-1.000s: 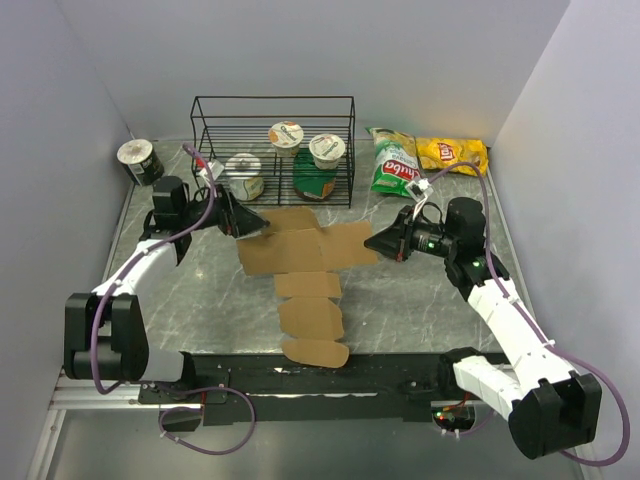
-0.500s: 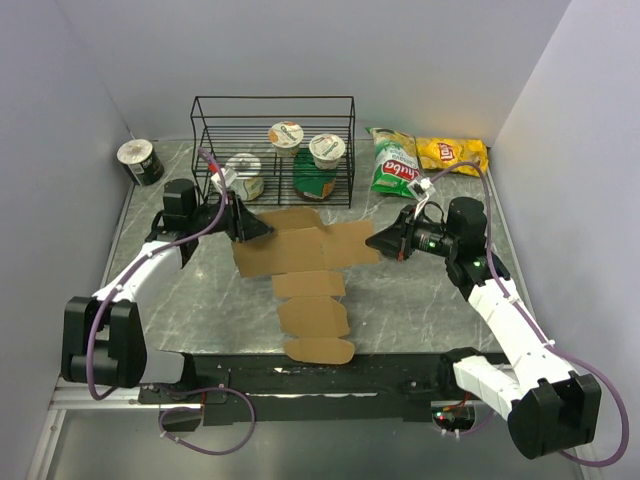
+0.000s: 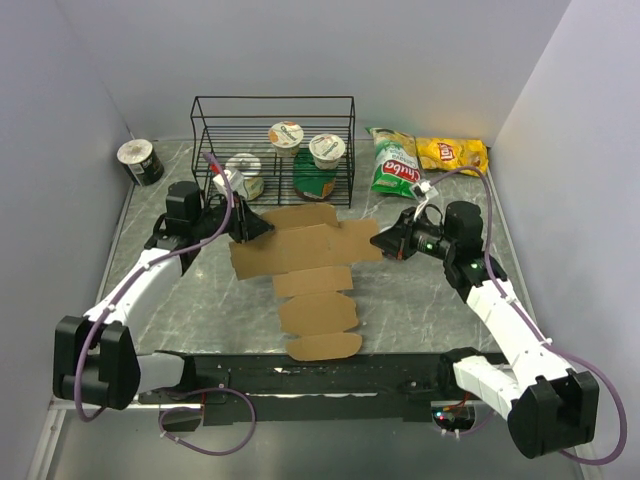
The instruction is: Fold the paper box
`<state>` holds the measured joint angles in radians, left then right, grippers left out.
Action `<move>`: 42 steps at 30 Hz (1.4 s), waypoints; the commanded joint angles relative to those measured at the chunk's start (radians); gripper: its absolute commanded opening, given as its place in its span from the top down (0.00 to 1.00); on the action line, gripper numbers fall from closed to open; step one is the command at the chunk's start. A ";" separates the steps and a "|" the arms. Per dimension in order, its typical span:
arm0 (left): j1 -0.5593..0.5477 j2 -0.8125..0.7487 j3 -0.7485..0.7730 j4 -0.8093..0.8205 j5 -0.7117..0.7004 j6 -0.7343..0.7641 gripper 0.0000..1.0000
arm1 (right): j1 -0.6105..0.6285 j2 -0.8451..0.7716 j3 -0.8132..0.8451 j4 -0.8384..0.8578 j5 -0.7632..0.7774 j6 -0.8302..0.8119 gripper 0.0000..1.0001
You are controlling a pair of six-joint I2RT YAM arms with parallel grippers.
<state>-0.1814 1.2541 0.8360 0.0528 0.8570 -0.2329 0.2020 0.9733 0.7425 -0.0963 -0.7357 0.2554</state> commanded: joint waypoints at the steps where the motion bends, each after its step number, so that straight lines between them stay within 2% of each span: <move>1: -0.027 -0.047 0.003 0.015 -0.061 0.043 0.81 | -0.006 0.002 -0.015 0.036 0.039 -0.018 1.00; 6: -0.067 -0.053 0.002 0.002 -0.118 0.067 0.85 | -0.003 0.005 -0.020 0.030 0.047 -0.022 1.00; 10: -0.107 -0.058 -0.002 -0.002 -0.206 0.081 0.98 | 0.002 0.008 -0.029 0.026 0.071 -0.027 1.00; 12: -0.112 -0.076 -0.011 0.002 -0.240 0.084 0.99 | 0.004 0.015 -0.029 0.021 0.085 -0.018 1.00; 14: -0.125 -0.108 -0.024 0.016 -0.323 0.093 0.99 | 0.004 0.019 -0.023 0.007 0.124 -0.001 0.82; 15: -0.135 -0.120 -0.040 0.018 -0.366 0.099 0.99 | 0.002 0.022 -0.020 -0.005 0.125 0.010 0.60; 18: -0.184 -0.169 -0.061 0.007 -0.513 0.142 0.99 | 0.002 0.030 0.011 -0.040 0.128 0.027 0.14; 19: -0.216 -0.182 -0.069 0.009 -0.542 0.153 0.99 | 0.002 0.030 0.021 -0.049 0.148 0.033 0.11; 21: -0.246 -0.209 -0.089 0.015 -0.619 0.187 0.99 | 0.004 0.024 0.034 -0.069 0.182 0.088 0.08; 23: -0.297 -0.229 -0.097 0.013 -0.667 0.220 0.99 | 0.004 0.015 0.058 -0.120 0.287 0.155 0.08; 24: -0.329 -0.231 -0.104 0.012 -0.708 0.222 0.99 | 0.002 0.008 0.066 -0.137 0.315 0.232 0.07; 26: -0.360 -0.232 -0.109 0.009 -0.746 0.270 0.99 | 0.002 -0.016 0.058 -0.145 0.311 0.298 0.07; 29: -0.424 -0.219 -0.113 0.002 -0.832 0.300 0.99 | 0.007 -0.067 -0.024 0.002 0.224 0.552 0.07; 32: -0.492 -0.202 -0.117 -0.007 -0.895 0.328 0.99 | 0.057 -0.099 -0.129 0.173 0.229 0.750 0.08; 36: -0.570 -0.202 -0.133 -0.004 -0.972 0.356 0.99 | 0.169 -0.101 -0.150 0.225 0.385 0.832 0.08; 42: -0.650 -0.197 -0.152 0.002 -1.044 0.388 0.99 | 0.249 0.030 -0.164 0.374 0.418 1.001 0.09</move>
<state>-0.7837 1.0557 0.6880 0.0311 -0.0994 0.1104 0.4191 0.9245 0.5804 0.1032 -0.3840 1.0836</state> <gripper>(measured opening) 0.031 0.916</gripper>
